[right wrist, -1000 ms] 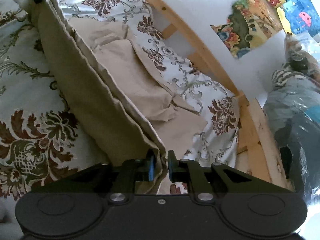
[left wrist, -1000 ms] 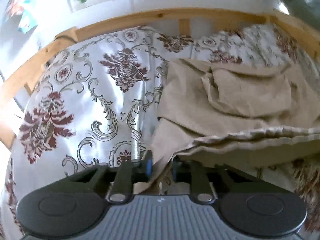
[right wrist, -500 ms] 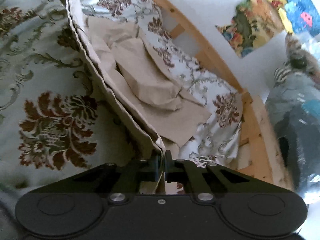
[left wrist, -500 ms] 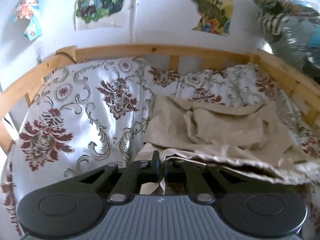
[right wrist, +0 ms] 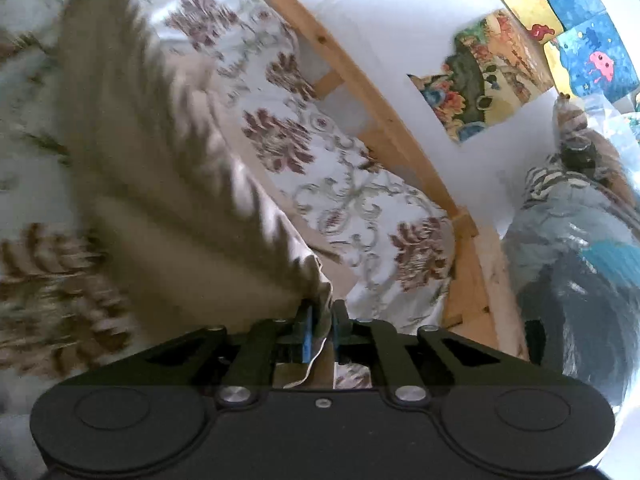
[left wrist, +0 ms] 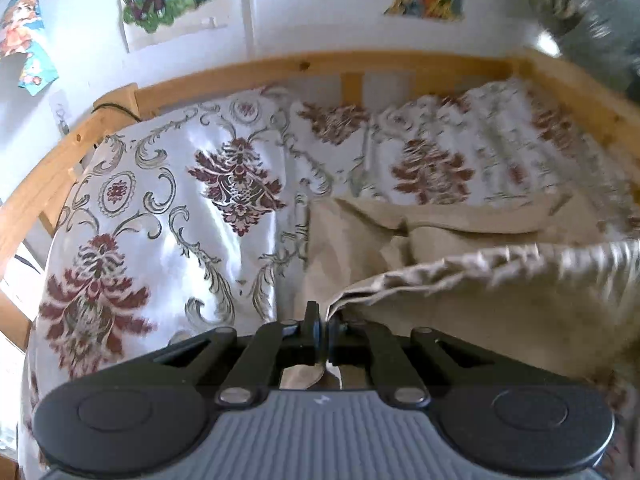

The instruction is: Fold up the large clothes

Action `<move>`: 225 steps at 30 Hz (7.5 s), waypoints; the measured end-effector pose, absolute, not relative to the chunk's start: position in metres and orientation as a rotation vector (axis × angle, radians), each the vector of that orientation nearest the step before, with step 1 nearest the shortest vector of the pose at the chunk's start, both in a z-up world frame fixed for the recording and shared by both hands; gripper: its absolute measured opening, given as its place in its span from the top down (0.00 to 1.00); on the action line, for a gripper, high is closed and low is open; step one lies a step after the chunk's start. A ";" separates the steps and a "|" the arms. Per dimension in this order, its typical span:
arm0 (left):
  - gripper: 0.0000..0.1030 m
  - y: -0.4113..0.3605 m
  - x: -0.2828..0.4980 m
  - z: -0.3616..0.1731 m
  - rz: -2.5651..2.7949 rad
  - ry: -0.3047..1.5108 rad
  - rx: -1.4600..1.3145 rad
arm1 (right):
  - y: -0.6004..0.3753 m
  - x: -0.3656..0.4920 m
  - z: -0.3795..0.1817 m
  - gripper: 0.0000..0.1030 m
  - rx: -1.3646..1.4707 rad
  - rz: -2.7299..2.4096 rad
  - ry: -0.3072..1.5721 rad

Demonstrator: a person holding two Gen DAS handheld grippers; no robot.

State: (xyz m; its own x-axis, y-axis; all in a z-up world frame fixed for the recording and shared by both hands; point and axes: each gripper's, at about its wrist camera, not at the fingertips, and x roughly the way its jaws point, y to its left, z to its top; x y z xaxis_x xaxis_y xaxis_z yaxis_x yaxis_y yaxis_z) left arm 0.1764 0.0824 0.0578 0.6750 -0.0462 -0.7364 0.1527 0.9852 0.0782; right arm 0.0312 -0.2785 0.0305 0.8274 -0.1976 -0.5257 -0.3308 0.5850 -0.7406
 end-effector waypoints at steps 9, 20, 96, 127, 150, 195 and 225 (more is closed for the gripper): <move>0.97 0.069 0.256 -0.012 -0.080 0.842 0.090 | -0.296 0.127 -0.026 0.59 -0.699 -0.120 0.595; 0.96 0.076 0.292 -0.053 -0.106 0.905 0.024 | -0.365 0.122 0.010 0.05 -0.154 -0.168 0.480; 0.01 0.043 0.252 -0.102 0.018 0.686 0.086 | -0.254 0.189 -0.128 0.01 -0.284 -0.258 0.639; 0.01 0.106 0.162 -0.085 0.017 1.044 -0.569 | -0.232 0.210 -0.065 0.01 -0.196 -0.148 0.499; 0.01 0.120 0.169 -0.107 0.063 0.974 -0.724 | -0.233 0.220 -0.070 0.01 -0.173 -0.166 0.549; 0.01 0.091 0.167 -0.100 0.111 0.955 -0.605 | -0.198 0.147 -0.117 0.01 -0.115 -0.169 0.638; 0.89 -0.057 0.165 0.049 -0.413 0.527 0.073 | -0.292 0.152 -0.020 0.06 0.245 -0.134 0.737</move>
